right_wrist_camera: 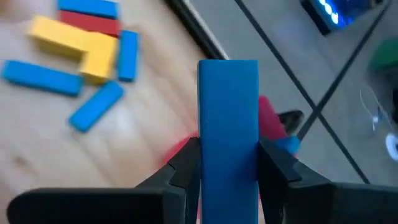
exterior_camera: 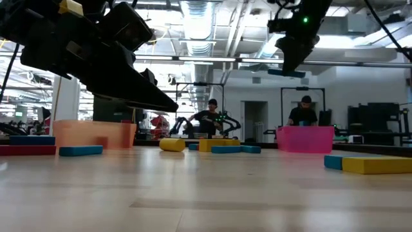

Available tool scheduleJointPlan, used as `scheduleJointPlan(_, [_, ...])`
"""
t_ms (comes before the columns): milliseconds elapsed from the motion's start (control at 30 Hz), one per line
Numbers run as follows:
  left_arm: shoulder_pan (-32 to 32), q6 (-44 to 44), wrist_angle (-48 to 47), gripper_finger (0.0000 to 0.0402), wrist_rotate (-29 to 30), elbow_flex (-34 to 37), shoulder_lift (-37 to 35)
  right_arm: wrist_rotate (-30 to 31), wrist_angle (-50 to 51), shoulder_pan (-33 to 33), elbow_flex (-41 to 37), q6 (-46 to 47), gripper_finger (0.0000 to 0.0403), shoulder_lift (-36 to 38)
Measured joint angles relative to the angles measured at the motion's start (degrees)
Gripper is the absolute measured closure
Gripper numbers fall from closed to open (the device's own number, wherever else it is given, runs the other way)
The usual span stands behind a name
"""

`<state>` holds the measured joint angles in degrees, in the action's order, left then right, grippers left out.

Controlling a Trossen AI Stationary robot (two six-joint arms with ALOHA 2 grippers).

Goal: Sort blocks
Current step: Put the blue block into the red bin

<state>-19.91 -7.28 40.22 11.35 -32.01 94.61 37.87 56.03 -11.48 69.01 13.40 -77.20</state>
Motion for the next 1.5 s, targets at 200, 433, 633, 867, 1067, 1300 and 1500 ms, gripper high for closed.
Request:
scheduleJointPlan(200, [-0.08,-0.18,-0.91,0.0236,0.0,0.02,0.0,-4.21,0.35,-8.56,-0.03,-4.36,0.0281,0.73])
scheduleJointPlan(433, [-0.25,-0.6,-0.91,0.0236,0.0,0.04,0.0,-11.03,-0.7,-16.93,-1.44,-6.81,0.0281,-2.11])
scheduleJointPlan(633, [-0.96,-1.09,-0.91,0.0236,0.0,0.04,0.0,-17.18,-5.17,-23.52,-7.75,-8.59,0.028,-3.83])
scheduleJointPlan(867, [-1.03,-1.34,-0.89,0.0236,0.02,0.07,0.0,-24.57,-12.82,-28.27,-15.49,-10.21,0.028,-3.83])
scheduleJointPlan(1067, [-1.02,-1.03,-0.87,0.0236,0.32,0.09,0.0,-28.83,-17.51,-28.83,-18.83,-11.84,0.0279,-3.83])
scheduleJointPlan(1300, [-1.03,-0.93,-0.85,0.0236,0.97,0.09,0.0,-28.97,-19.02,-28.83,-19.69,-11.97,0.0235,-3.79])
scheduleJointPlan(1500, [-1.02,-0.71,-0.85,0.0236,1.11,0.09,0.0,-28.98,-18.95,-28.75,-19.67,-11.3,0.0159,-3.79])
